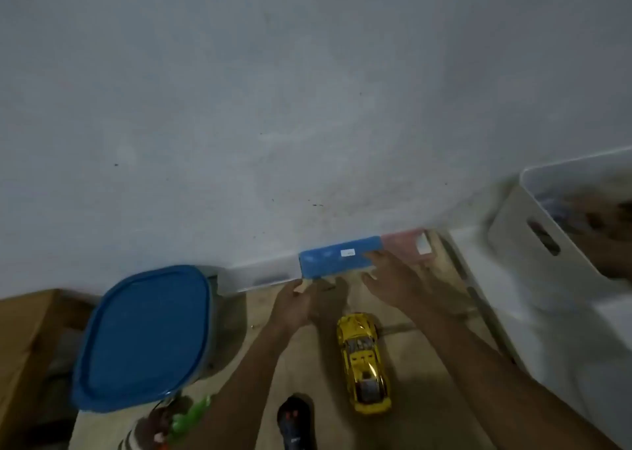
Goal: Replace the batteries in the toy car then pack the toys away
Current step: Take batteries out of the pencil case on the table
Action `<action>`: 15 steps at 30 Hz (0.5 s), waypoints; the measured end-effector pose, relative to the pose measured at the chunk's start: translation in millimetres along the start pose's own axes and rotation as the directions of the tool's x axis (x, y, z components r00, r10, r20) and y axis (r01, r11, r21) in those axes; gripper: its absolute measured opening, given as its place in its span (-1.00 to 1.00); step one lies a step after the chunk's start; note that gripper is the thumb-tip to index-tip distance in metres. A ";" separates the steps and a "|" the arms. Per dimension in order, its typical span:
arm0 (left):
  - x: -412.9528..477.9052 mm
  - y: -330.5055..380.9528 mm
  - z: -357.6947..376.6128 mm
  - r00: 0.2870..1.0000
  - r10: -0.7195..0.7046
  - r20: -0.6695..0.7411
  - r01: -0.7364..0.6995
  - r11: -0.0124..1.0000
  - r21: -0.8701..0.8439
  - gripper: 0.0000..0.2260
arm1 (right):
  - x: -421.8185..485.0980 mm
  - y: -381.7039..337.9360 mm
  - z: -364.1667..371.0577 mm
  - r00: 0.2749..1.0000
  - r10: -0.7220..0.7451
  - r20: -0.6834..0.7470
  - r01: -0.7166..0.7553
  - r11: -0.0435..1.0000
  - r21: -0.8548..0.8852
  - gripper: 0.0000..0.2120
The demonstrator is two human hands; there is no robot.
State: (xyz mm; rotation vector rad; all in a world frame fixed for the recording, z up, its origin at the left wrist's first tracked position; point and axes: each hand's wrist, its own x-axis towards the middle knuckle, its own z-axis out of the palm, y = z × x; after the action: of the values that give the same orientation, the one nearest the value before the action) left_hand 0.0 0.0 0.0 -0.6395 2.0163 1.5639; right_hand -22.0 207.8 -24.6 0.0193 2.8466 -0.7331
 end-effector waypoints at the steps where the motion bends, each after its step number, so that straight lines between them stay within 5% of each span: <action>1: 11.0 -0.4 8.0 0.999 -0.023 -0.024 0.022 0.998 -0.056 -0.75 | 11.3 0.5 -0.7 0.999 -0.037 0.022 0.039 0.996 -0.076 -0.50; 7: 51.4 -12.7 36.1 0.977 -0.040 -0.211 0.031 0.998 -0.045 -0.81 | 55.4 -24.2 10.3 0.976 -0.114 0.186 0.191 0.859 -0.475 -0.52; 10: 56.2 -21.4 39.5 0.957 0.020 -0.291 -0.022 1.000 -0.006 -0.88 | 63.7 -33.8 17.8 0.947 -0.088 0.310 0.250 0.807 -0.534 -0.43; 15: 60.4 -27.1 37.5 0.939 0.094 -0.330 -0.094 0.995 0.019 -0.85 | 71.0 -37.2 23.4 0.943 -0.101 0.317 0.273 0.781 -0.562 -0.48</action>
State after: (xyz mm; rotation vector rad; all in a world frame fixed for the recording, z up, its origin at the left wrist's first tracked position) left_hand -24.8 26.8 -66.7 -0.8651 2.3227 1.5928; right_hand -89.4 161.2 -40.9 -0.4348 2.6935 0.1717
